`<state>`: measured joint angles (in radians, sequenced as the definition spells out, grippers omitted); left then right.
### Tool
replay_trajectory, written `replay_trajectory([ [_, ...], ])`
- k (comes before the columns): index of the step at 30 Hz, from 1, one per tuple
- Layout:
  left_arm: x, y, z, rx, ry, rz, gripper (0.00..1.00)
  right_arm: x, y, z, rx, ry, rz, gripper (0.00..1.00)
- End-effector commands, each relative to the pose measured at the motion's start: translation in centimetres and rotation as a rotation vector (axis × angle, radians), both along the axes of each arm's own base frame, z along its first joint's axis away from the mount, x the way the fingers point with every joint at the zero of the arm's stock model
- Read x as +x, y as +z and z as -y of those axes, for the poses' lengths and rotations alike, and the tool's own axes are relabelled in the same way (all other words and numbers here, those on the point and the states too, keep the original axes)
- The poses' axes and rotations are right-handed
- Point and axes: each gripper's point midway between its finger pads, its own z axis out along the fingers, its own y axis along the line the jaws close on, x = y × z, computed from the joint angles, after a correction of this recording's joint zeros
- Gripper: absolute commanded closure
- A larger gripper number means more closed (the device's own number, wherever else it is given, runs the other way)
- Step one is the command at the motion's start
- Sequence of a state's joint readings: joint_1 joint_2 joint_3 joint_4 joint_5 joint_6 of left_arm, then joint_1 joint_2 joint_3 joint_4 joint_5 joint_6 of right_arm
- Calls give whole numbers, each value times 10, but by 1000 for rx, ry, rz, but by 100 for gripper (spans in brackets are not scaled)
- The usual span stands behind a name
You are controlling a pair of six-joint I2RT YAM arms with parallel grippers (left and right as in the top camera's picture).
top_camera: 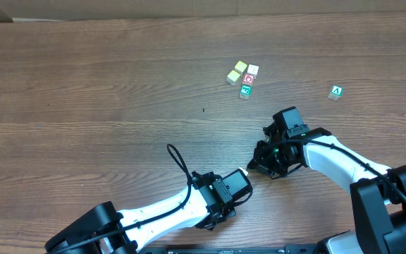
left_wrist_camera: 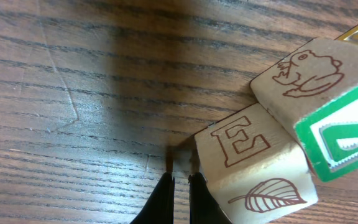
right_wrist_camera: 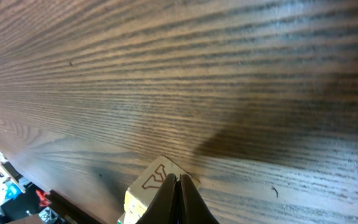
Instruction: Flip 3 blocks
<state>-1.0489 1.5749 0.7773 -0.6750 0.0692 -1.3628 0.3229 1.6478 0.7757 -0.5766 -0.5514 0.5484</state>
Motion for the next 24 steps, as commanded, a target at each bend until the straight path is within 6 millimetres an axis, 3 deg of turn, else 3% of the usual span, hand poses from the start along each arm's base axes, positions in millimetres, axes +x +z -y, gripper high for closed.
replay_trajectory([
  [1, 1, -4, -4, 24, 19, 13, 96, -8, -1, -2, 11, 1, -32, 96],
  [8, 3, -4, -4, 25, 21, 25, 96, -17, -2, 1, -3, 1, -71, 96],
  [16, 3, -4, -4, 25, 21, 24, 96, 1, 1, -5, 26, -15, 2, 96],
  [24, 4, -4, -4, 27, 21, 26, 96, -21, -6, -15, 11, 46, -35, 96],
])
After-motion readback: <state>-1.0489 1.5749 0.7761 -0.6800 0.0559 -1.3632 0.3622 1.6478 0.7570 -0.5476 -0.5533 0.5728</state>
